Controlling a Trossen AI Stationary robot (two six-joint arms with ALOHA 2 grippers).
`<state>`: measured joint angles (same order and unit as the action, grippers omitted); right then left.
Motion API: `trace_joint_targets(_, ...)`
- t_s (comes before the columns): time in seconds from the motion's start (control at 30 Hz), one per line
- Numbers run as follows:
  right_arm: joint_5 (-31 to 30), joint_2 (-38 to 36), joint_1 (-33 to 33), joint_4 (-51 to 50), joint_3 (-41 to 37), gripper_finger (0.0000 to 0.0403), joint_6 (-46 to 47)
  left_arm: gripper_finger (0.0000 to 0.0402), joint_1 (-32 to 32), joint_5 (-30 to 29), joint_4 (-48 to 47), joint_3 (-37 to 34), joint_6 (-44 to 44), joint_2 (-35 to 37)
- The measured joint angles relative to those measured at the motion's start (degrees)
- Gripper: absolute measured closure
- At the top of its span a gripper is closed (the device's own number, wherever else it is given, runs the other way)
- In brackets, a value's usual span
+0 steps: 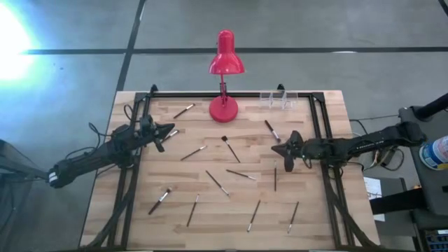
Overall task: Sort items
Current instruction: Put the black eyeshadow brush into the transparent organizer
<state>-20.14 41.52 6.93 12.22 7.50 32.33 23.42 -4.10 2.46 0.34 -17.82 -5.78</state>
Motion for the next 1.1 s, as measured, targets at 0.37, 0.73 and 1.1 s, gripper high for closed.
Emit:
trace_joint_targets(0.37,-6.88,1.20,7.28,-0.01,2.31,0.0394,2.79,0.0401,0.00,0.00,0.02,0.00,0.00,0.00)
trace_joint_targets(0.73,-10.25,1.33,7.33,0.08,2.39,0.0375,-2.33,0.0401,-0.01,0.00,0.01,0.00,0.00,0.01)
trace_joint_targets(1.1,-10.42,1.62,7.31,-0.51,2.39,0.0291,1.05,0.0401,0.00,0.02,0.00,0.00,0.00,0.00)
